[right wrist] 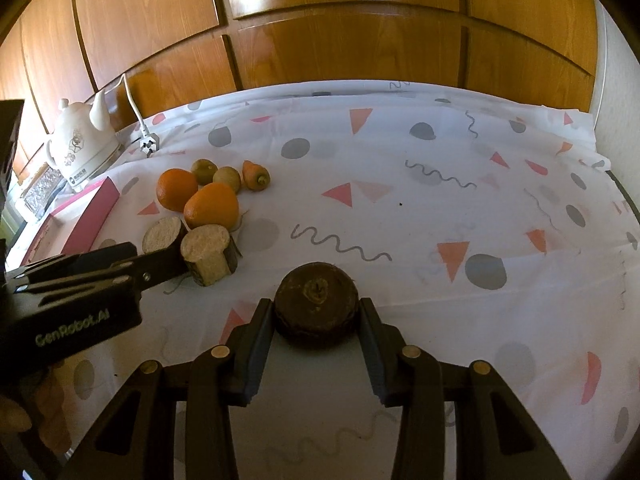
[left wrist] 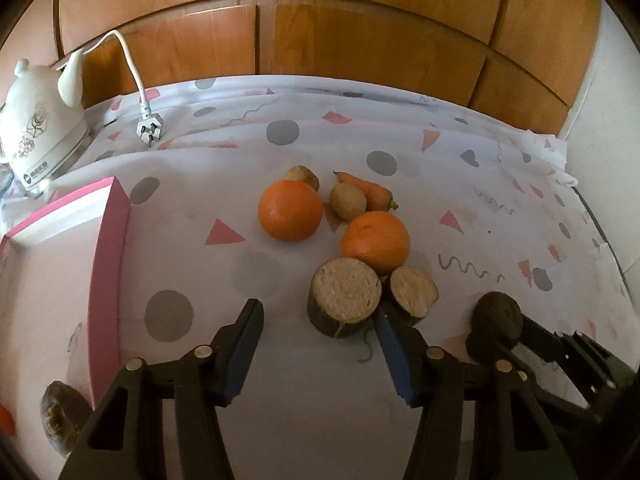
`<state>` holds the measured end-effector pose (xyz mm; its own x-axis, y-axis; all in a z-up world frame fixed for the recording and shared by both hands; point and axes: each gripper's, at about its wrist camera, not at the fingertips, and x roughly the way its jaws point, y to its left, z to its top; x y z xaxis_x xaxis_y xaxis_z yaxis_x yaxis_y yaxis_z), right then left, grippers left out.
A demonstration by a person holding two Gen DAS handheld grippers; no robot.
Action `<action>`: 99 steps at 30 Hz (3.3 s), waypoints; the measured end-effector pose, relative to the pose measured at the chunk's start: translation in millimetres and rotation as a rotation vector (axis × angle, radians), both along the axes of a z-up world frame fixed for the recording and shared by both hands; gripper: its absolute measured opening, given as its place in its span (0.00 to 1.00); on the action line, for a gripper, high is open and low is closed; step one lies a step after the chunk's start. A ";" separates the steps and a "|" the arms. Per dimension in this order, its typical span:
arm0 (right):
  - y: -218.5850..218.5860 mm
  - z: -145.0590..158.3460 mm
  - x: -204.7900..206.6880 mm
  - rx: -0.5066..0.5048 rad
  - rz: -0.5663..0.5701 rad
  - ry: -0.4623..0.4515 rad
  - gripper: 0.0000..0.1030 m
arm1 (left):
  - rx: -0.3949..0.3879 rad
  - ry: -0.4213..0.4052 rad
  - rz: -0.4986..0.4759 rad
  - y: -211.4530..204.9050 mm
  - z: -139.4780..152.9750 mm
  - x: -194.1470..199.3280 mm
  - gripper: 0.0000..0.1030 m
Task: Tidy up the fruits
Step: 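Grasp a wooden log slice with the left gripper while the right holds the dark fruit, then place the log slice in the pink tray with the left gripper while the right releases the dark fruit there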
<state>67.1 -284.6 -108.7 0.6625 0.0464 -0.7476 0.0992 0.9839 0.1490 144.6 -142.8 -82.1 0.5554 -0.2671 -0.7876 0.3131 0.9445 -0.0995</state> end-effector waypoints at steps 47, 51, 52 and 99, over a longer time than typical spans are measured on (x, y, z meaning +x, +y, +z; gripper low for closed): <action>5.3 -0.9 0.9 -0.032 -0.003 -0.002 0.42 | 0.031 -0.109 0.031 19.3 -8.5 -53.1 0.34; 5.1 -1.0 0.8 -0.032 -0.003 -0.003 0.42 | 0.030 -0.108 0.031 19.0 -8.3 -53.1 0.34; 5.4 -0.9 0.8 -0.032 -0.003 -0.003 0.42 | 0.030 -0.108 0.031 19.0 -8.2 -53.0 0.34; 191.8 64.7 47.1 0.045 0.533 -0.031 0.41 | -0.005 -0.096 0.504 224.1 40.6 -77.8 0.35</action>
